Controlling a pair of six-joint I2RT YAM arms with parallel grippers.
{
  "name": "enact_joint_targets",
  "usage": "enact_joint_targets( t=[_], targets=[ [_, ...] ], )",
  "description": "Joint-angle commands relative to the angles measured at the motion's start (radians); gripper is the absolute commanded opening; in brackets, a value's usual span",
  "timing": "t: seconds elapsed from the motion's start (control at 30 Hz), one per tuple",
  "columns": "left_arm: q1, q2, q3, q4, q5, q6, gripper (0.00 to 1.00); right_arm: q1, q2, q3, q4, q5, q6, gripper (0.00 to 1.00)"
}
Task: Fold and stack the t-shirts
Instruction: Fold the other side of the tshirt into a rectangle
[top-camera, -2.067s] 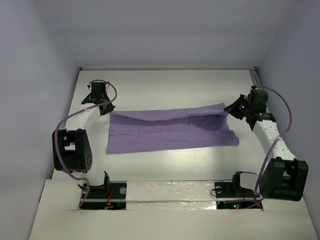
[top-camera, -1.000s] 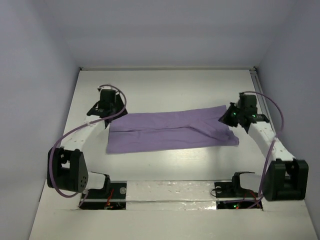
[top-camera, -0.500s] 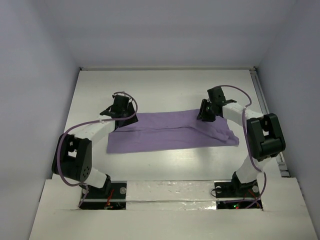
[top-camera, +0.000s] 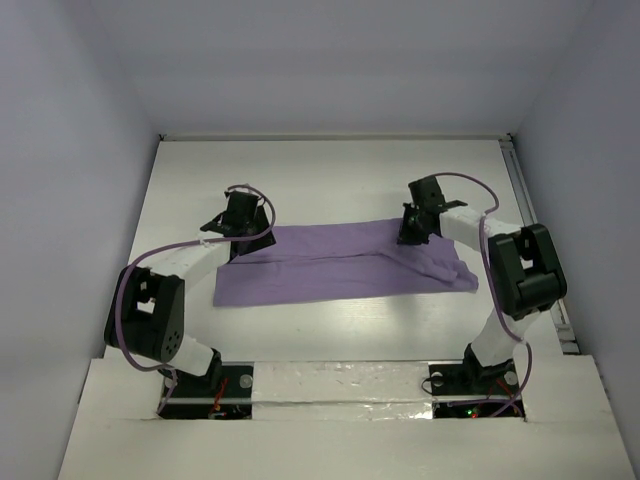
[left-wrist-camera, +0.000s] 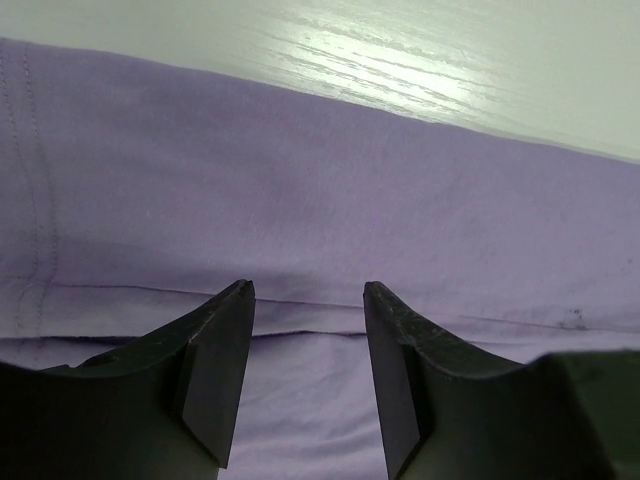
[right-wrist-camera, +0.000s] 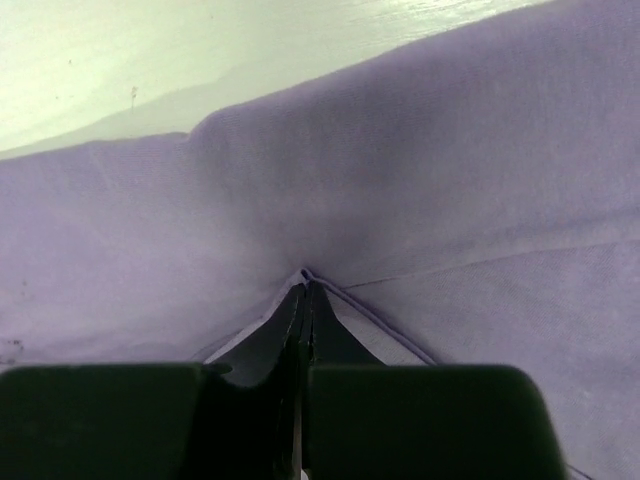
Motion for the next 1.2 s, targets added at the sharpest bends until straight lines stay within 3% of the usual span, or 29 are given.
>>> enact_joint_targets(
  t=[0.0,0.27,0.53,0.73,0.83,0.9,1.0,1.07,1.17],
  targets=[
    [-0.003,0.005,-0.002,0.027,0.008,-0.009,0.45,0.019,-0.062,-0.005,-0.007,0.037,0.005,0.0],
    [-0.003,0.004,0.017,0.024,0.019,-0.009,0.44,0.114,-0.275,-0.103,-0.149,0.034,0.048,0.0],
    [-0.003,0.016,0.029,0.03,0.034,-0.007,0.43,0.202,-0.384,-0.212,-0.22,-0.05,0.172,0.05],
    [-0.003,0.018,0.057,0.028,0.04,-0.006,0.43,0.26,-0.443,-0.252,-0.234,-0.171,0.219,0.31],
    [-0.003,0.019,0.071,0.025,0.046,-0.004,0.43,0.26,-0.464,-0.211,-0.286,-0.185,0.191,0.35],
    [-0.003,0.021,0.077,0.024,0.049,-0.003,0.43,0.26,-0.472,-0.168,-0.326,-0.107,0.166,0.37],
    [-0.029,0.019,0.092,0.018,0.04,0.008,0.43,0.191,-0.47,-0.106,-0.355,-0.018,0.126,0.27],
    [-0.071,0.021,0.113,0.002,0.025,0.019,0.43,0.129,-0.47,-0.117,-0.297,-0.029,0.109,0.04],
    [-0.153,0.025,0.143,0.001,0.026,0.02,0.43,-0.022,-0.455,-0.172,-0.192,-0.015,0.101,0.0]
  ],
)
